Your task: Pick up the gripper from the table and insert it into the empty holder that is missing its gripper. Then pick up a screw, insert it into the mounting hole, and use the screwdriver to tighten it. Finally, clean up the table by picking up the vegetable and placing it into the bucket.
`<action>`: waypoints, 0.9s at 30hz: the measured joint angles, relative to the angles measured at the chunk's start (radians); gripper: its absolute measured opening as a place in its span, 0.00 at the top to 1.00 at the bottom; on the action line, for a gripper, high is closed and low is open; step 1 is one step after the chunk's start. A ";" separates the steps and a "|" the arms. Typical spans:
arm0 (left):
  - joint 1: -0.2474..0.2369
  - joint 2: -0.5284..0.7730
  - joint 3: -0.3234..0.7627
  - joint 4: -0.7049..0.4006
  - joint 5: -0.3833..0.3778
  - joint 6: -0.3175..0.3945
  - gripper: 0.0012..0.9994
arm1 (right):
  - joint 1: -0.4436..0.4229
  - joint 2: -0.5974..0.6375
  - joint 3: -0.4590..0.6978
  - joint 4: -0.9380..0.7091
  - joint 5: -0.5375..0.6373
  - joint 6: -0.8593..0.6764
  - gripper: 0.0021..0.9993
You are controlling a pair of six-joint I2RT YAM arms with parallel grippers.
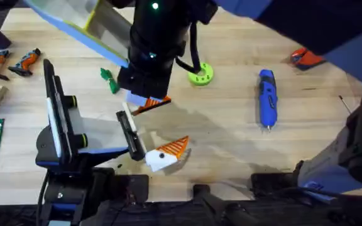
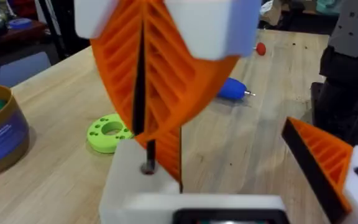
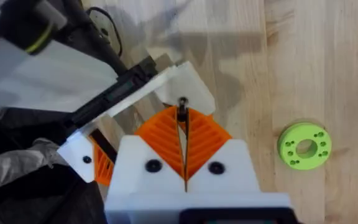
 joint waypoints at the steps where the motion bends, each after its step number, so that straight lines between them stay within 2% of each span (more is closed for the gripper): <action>1: 0.000 0.000 0.000 0.000 0.000 0.000 0.01 | 0.000 0.000 0.000 0.000 0.000 0.000 1.00; 27: 0.000 0.000 0.000 0.000 0.000 -0.003 0.01 | 0.000 0.032 -0.002 0.000 0.000 0.000 1.00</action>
